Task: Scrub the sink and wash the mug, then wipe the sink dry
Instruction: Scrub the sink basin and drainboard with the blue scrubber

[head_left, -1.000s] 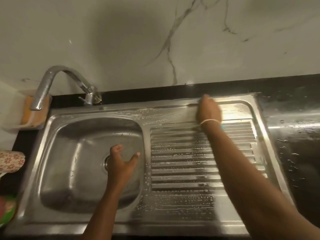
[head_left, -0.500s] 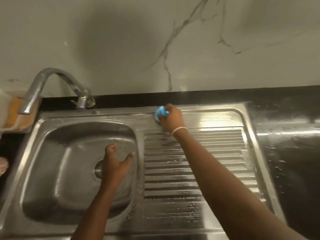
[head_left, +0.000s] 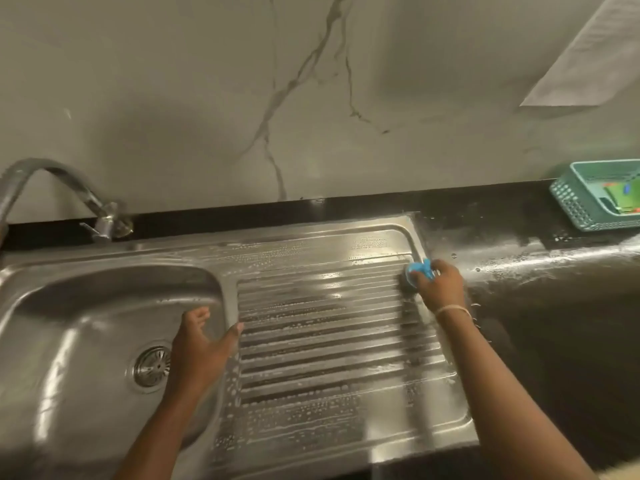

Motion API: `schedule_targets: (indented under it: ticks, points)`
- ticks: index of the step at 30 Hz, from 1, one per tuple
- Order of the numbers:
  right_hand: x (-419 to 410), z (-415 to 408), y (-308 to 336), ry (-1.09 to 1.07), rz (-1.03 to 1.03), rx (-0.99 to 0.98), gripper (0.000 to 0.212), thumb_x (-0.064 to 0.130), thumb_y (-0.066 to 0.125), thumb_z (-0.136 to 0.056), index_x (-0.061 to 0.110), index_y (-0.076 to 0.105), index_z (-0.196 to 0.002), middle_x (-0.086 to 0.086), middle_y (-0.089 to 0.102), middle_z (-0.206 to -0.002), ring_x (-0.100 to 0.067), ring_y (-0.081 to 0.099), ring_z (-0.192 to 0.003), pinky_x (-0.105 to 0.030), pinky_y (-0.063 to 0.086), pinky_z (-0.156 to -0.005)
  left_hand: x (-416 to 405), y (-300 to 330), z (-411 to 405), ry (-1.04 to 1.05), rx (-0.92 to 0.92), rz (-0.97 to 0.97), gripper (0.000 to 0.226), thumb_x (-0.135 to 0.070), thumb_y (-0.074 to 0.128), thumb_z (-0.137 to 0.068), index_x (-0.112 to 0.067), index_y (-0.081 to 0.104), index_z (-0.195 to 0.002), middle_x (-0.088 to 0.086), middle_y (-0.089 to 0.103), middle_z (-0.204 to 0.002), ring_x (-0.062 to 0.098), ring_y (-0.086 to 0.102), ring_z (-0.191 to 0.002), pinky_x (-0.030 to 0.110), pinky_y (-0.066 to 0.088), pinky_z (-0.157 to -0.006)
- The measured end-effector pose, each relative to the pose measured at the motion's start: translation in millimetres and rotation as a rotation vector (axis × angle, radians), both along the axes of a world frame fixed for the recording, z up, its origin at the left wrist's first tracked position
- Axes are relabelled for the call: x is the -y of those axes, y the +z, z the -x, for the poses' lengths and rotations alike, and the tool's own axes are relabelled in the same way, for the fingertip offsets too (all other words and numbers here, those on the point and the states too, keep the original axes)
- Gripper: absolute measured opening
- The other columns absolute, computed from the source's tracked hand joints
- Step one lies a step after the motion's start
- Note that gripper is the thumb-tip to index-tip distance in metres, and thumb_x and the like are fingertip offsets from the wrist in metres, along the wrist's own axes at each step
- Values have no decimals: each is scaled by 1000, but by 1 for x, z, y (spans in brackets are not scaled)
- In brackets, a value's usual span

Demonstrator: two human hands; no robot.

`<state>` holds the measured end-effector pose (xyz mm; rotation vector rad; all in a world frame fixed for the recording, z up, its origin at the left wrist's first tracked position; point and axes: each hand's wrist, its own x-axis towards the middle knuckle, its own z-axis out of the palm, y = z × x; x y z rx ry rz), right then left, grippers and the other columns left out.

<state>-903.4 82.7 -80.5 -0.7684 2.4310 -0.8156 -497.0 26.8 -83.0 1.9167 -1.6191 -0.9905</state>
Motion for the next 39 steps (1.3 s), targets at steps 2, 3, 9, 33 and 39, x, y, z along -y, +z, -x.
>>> schedule_targets:
  ticks: [2,3,9,33,39]
  points:
    - [-34,-3,2,26,-51,-34,28,22,74,-85,1,68,-103,-12,69,-93,-25,63,-83,-30,46,-74,-9,-3,1,-3,11,-49,66,-41,77,-78,-15,46,-130,5,54,-136,24,52,-122,32,42,-90]
    - [-47,-3,1,41,-78,-56,29,24,75,-85,1,69,-100,-12,70,-92,-24,63,-82,-30,45,-73,-14,-4,3,-4,7,-71,67,-41,77,-79,-14,45,-131,6,53,-137,25,52,-123,32,41,-91]
    - [-34,0,-5,56,-54,-64,35,25,72,-86,1,67,-112,-14,71,-100,-28,67,-90,-36,54,-83,-34,-4,12,-30,48,-129,71,-39,78,-78,-10,46,-135,11,55,-136,26,55,-121,32,43,-94]
    - [46,-57,5,141,-27,2,42,22,76,-83,-1,65,-116,-23,68,-105,-33,64,-93,-33,47,-80,-63,2,-15,-64,123,-206,73,-45,73,-81,-17,39,-139,5,50,-141,19,53,-121,22,41,-86]
    - [32,-37,-15,-115,-57,-59,43,31,68,-81,0,63,-111,-25,68,-106,-43,66,-98,-48,52,-90,-58,-1,-34,-53,55,-204,75,-45,73,-79,-20,37,-140,3,48,-143,18,52,-124,15,42,-84]
